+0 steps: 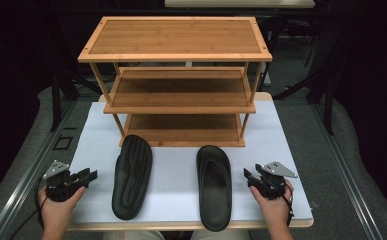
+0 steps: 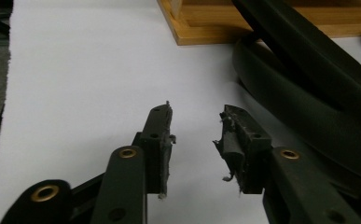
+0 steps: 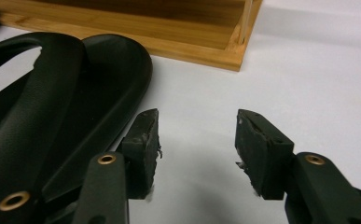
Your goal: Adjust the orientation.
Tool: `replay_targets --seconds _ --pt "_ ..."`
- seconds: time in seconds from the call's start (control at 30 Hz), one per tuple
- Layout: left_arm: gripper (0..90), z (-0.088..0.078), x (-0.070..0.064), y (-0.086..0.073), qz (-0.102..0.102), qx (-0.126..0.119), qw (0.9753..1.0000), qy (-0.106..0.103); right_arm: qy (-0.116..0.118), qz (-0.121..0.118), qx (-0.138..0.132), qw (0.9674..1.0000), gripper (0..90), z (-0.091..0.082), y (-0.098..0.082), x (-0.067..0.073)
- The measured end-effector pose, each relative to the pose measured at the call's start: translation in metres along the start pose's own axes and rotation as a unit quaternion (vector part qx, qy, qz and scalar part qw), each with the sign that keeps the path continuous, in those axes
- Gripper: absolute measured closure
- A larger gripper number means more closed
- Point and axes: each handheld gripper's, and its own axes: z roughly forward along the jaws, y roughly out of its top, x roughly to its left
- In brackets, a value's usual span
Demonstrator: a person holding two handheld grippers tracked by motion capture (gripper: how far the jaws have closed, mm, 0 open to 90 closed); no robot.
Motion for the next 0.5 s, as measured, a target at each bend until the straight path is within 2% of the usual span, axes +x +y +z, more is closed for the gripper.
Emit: replay_targets --seconds 0.03,0.13,0.27,0.33,0.37,0.4,0.5 --pt "64.3 0.000 -0.001 0.000 -0.001 0.000 1.0000 -0.004 -0.002 0.000 0.006 1.0000 50.8 0.000 0.000 -0.001" --pt "67.7 0.000 -0.002 0.000 0.001 0.001 0.9999 -0.011 0.000 0.005 0.001 1.0000 52.4 0.000 -0.001 -0.001" --pt "77.7 0.002 -0.009 0.002 0.014 0.014 0.9995 -0.025 0.001 0.010 0.006 0.9999 53.9 -0.002 -0.001 -0.002" --pt "81.9 0.006 -0.012 0.002 0.030 0.028 0.9988 -0.028 0.003 0.009 0.005 0.9999 54.1 -0.002 -0.002 0.000" --pt "83.5 0.010 -0.016 0.002 0.038 0.039 0.9978 -0.036 0.004 0.009 0.005 0.9999 54.2 -0.002 -0.002 0.000" --pt "84.9 0.010 -0.016 0.002 0.038 0.039 0.9978 -0.036 0.004 0.009 0.005 0.9999 54.2 -0.002 -0.002 0.000" --pt "87.4 0.016 -0.022 0.002 0.057 0.058 0.9956 -0.046 0.006 0.008 0.005 0.9999 54.1 -0.001 -0.002 0.001"
